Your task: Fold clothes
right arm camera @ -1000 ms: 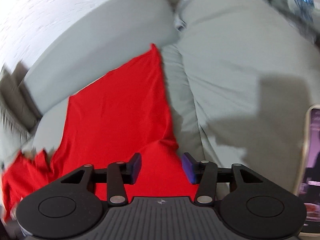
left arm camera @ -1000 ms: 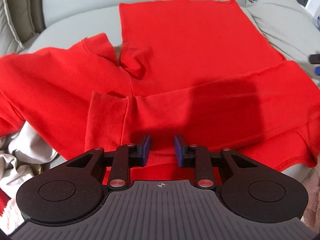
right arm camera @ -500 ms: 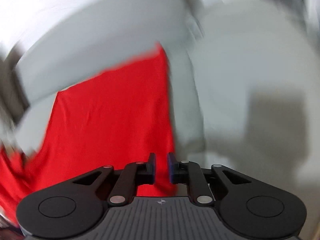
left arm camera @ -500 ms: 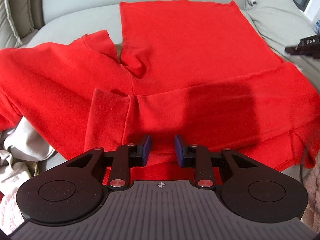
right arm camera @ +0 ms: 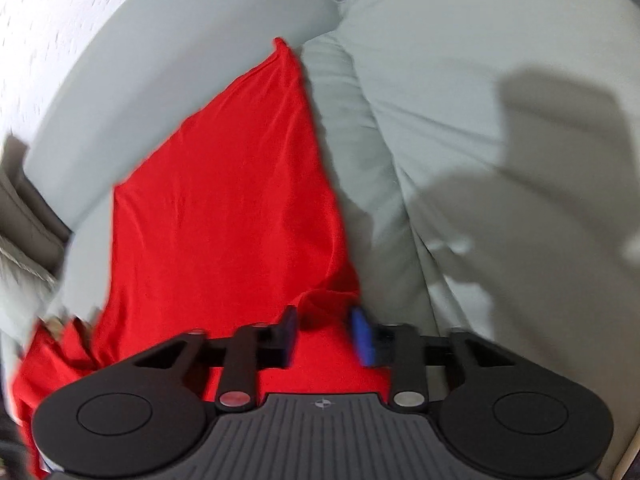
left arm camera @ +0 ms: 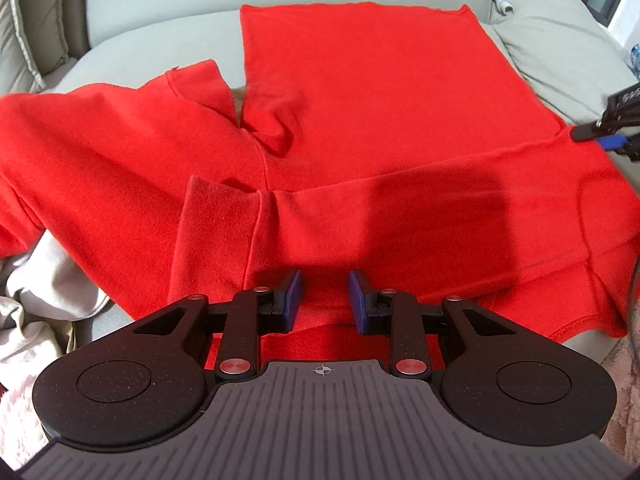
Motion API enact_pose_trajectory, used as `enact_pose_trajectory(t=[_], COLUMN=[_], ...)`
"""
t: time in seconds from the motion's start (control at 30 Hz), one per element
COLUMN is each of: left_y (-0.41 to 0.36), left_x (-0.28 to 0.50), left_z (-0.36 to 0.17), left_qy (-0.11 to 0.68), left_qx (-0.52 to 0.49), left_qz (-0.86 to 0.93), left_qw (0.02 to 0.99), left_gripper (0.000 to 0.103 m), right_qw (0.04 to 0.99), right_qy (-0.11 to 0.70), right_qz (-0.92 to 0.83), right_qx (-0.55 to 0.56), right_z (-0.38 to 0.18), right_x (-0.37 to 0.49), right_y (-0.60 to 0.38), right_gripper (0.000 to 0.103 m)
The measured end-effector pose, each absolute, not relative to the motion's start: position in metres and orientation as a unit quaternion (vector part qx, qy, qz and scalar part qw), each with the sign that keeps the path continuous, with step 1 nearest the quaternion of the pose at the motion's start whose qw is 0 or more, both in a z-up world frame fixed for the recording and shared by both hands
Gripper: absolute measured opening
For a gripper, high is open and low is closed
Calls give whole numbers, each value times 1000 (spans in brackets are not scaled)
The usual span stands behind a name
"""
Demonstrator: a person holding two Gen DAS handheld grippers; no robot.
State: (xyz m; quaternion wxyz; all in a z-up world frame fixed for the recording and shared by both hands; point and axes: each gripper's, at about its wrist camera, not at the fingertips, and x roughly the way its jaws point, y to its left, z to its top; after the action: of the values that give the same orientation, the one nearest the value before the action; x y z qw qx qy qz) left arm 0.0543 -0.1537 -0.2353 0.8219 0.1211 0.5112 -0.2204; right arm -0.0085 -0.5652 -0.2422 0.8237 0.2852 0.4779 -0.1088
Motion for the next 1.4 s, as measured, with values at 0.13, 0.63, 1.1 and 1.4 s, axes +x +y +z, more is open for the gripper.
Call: enact_pose_trajectory(t=[0.13,0.63,1.1,1.4], left_y=[-154,-152,-153,-162], left_x=[55,55,54,54], left_z=[-235,-235,-234,-229], left_qy=[512,515,514,516], left_qx=[123,115,117,153], left_qz=[-220,-220,-220,-227], left_qw=[821,821,821,812], left_gripper=[31,31,31,31], right_qw=[880,829,758,797], right_qy=[441,510,513,537], right_qz=[-105,-61,-129,-185], right_qx=[141,219,381,205], right_z=[-228,-224,-266,-218], right_x=[-1,-68,-105,-92], right_y=[-538,-574,-589,-541], right_gripper=[12,49,34,6])
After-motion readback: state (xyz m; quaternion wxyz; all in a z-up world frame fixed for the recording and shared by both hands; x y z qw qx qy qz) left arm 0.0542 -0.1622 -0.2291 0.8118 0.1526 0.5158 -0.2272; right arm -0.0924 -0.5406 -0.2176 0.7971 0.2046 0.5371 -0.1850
